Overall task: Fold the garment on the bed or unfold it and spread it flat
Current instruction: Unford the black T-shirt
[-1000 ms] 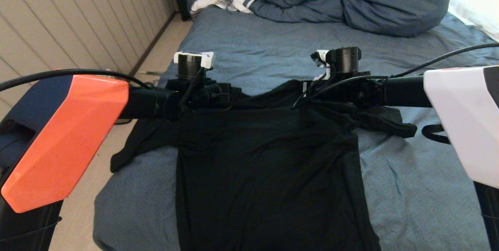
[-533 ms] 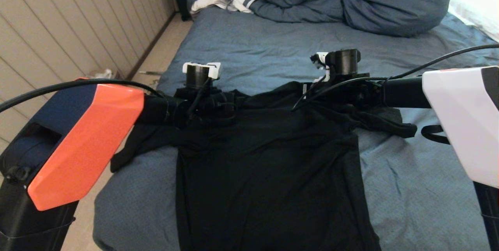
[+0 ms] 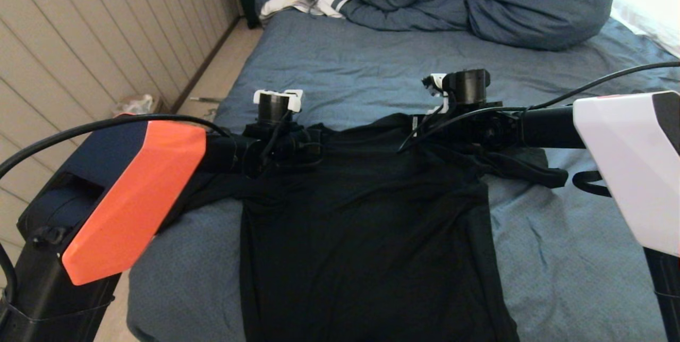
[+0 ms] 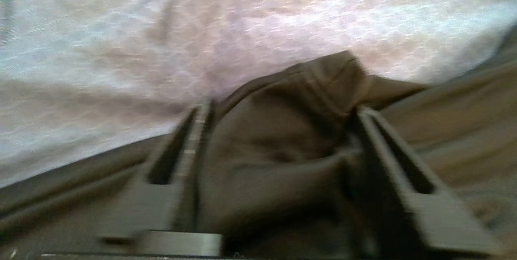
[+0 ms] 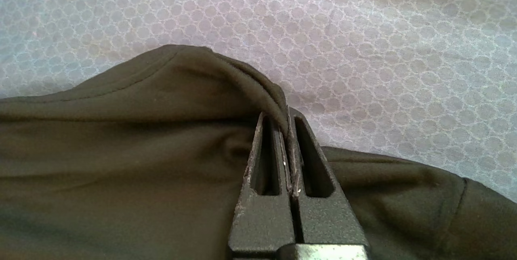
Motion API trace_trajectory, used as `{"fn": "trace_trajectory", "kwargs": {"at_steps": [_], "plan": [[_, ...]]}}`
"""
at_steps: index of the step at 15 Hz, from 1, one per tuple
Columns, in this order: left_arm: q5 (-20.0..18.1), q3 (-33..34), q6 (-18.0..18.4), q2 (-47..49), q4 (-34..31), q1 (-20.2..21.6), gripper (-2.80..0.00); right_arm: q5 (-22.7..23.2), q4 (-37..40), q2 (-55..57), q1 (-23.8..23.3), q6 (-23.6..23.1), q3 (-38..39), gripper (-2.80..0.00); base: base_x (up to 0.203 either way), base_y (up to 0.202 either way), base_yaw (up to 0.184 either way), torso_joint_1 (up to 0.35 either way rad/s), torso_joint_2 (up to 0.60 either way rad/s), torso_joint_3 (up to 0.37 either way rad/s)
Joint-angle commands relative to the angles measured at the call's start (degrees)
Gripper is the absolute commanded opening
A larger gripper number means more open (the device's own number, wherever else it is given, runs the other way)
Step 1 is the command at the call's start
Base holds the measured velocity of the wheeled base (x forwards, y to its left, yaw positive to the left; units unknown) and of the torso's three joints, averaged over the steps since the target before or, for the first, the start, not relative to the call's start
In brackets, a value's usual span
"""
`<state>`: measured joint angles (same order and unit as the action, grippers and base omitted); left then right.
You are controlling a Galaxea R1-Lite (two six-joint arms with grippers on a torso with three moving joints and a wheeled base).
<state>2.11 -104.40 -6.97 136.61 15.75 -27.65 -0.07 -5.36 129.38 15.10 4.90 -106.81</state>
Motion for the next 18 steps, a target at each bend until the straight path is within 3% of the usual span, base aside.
{"fn": "trace_trajectory", "kwargs": {"at_steps": [1, 11, 14, 18], "plan": [[0.0, -0.5, -0.1, 0.0, 0.4, 0.0, -2.8, 0.0, -0.1, 0.1, 0.0, 0.0, -0.1, -2.8, 0.0, 0.0, 0.0, 0.0, 0.0, 0.0], [3.3, -4.0, -0.2, -4.1, 1.0, 2.8, -2.8, -0.2, -0.3, 1.2, 0.1, -0.2, -5.2, -2.8, 0.0, 0.0, 0.0, 0.0, 0.0, 0.0], [3.4, -4.2, 0.1, -4.0, 1.0, 3.7, -2.8, -0.3, -3.8, 2.2, 0.4, -1.6, -5.3, -2.8, 0.0, 0.0, 0.0, 0.0, 0.0, 0.0], [3.3, -4.7, 2.8, -2.8, 1.5, 3.9, -2.8, -0.3, -7.2, 3.1, 0.8, -2.8, -5.4, -2.8, 0.0, 0.0, 0.0, 0.0, 0.0, 0.0]]}}
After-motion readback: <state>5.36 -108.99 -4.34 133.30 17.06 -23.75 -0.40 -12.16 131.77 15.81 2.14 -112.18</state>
